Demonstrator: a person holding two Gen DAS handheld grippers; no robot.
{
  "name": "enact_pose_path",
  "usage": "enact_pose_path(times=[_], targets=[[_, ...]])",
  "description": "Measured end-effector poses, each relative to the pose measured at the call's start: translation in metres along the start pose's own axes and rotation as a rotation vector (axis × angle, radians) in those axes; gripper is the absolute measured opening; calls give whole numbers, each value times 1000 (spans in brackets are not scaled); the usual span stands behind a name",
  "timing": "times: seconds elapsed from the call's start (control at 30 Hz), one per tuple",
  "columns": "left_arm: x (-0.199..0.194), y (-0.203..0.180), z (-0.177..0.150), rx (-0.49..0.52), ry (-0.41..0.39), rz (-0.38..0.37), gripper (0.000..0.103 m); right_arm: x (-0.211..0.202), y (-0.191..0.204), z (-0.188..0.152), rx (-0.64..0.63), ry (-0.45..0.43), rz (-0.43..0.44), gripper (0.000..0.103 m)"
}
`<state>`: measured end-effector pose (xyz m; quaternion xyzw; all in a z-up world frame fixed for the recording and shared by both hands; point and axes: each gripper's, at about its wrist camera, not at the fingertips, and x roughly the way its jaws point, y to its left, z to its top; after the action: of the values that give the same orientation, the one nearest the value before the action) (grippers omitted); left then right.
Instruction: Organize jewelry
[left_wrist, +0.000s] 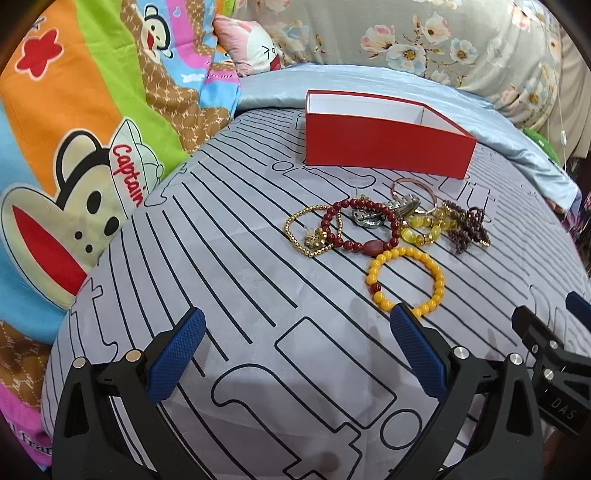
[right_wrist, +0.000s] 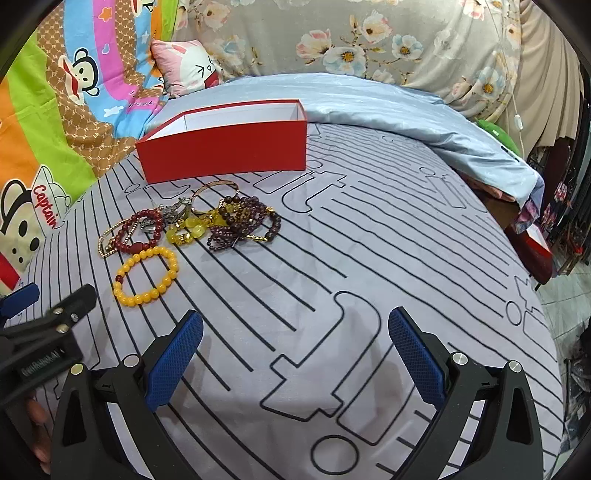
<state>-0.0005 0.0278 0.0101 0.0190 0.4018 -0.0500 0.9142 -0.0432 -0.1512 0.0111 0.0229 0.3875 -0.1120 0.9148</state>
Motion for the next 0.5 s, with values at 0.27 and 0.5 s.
enact_pose_path(times=[0.27, 0.5], targets=[[28, -32, 16, 71, 66, -5, 79, 1, -14, 10, 32, 13, 4, 96], [34, -38, 15, 91, 68, -58, 37, 5, -23, 26, 52, 11, 25, 96]])
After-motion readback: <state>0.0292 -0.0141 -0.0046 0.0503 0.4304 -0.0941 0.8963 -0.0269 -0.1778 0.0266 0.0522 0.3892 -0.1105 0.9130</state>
